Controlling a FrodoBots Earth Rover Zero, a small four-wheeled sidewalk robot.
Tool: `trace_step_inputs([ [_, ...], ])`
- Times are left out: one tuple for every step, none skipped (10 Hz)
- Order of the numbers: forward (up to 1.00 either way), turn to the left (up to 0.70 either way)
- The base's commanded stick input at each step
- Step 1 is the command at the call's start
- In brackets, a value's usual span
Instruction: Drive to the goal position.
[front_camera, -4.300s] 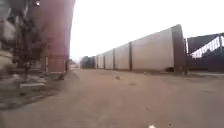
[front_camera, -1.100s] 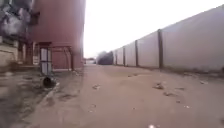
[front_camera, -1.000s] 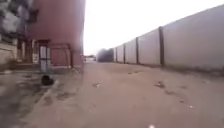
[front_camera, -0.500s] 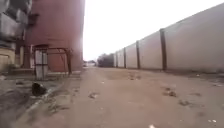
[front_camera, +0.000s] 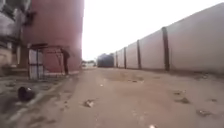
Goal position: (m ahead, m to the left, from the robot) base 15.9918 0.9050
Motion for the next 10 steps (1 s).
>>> trace_step_inputs([
  [0.7,0.02],
  [0.7,0.02],
  [0.7,0.03],
  [0.7,0.03],
  [0.7,0.16],
  [0.7,0.31],
  [0.7,0.2],
  [0.7,0.08],
  [0.7,0.0],
  [0.7,0.0],
])
